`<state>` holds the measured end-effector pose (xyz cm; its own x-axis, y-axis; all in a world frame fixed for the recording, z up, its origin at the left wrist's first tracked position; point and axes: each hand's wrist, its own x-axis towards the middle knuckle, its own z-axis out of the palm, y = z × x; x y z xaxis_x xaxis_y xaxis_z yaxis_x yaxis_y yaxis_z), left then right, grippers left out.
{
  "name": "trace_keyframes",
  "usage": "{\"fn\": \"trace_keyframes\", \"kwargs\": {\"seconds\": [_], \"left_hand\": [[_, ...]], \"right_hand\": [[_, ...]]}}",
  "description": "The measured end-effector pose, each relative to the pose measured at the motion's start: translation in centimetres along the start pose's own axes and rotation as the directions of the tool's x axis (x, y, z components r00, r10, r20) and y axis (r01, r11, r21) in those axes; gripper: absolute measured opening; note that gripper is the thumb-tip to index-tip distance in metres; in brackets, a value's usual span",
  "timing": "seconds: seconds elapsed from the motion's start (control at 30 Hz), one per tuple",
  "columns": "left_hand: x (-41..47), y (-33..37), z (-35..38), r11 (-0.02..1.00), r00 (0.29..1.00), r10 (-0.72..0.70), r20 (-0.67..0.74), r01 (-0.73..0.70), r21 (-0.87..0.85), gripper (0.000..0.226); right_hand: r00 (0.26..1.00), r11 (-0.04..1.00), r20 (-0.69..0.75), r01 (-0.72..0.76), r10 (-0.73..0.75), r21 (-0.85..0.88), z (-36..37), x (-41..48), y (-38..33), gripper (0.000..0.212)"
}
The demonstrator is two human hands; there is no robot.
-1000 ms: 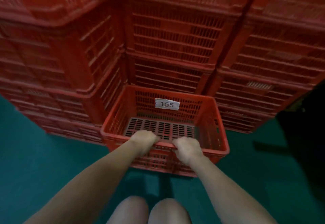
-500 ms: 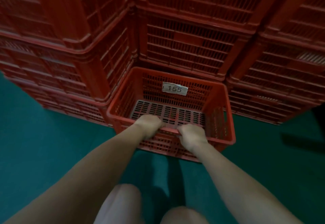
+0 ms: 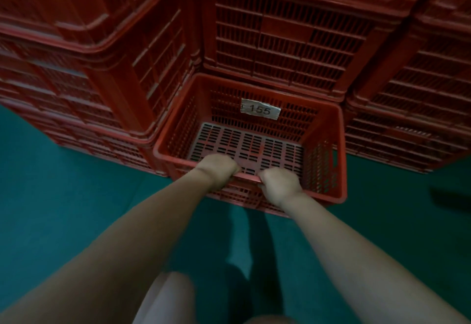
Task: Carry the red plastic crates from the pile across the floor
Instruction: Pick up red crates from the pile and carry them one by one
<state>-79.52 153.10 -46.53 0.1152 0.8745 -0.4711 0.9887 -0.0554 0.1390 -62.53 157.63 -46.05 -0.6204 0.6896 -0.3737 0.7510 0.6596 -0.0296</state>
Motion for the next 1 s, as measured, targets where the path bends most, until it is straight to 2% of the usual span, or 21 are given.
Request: {"fn": "trace_keyframes", "kwargs": {"seconds": [0.33,0.5,0.6,0.73,1.0], "left_hand": [[1.4,-1.3,0.2,0.997,0.996,0.041,-0.08,-0.036,0.061,0.013],[0.5,0.1,-0.2,0.995,0.998,-0.061,-0.005,0.062,0.082,0.023],[-1.4,1.3,-1.9,0.993,0.994,-0.104,0.035,0.102,0.059,0.038],[-6.0,3.0,-7.8,0.993,0.993,-0.113,0.041,0.112,0.028,0.046],[-17.7,9.5,-25.5,0.993,0.995,-0.076,0.06,0.081,-0.09,0.047]], "right_hand": [[1.0,1.0,0.014,-0.01,0.01,0.017,0.0,1.3,0.6,0.018],[0.996,0.999,0.092,-0.017,0.013,0.041,-0.2,0.6,0.5,0.022],[0.983,0.987,0.183,-0.047,0.019,0.152,-2.1,-1.2,1.0,0.037],[0.979,0.961,0.203,-0.081,0.026,0.266,-8.5,-6.2,1.5,0.055],[0.978,0.878,0.16,-0.189,0.13,0.44,-26.9,-20.0,1.4,0.056]]}}
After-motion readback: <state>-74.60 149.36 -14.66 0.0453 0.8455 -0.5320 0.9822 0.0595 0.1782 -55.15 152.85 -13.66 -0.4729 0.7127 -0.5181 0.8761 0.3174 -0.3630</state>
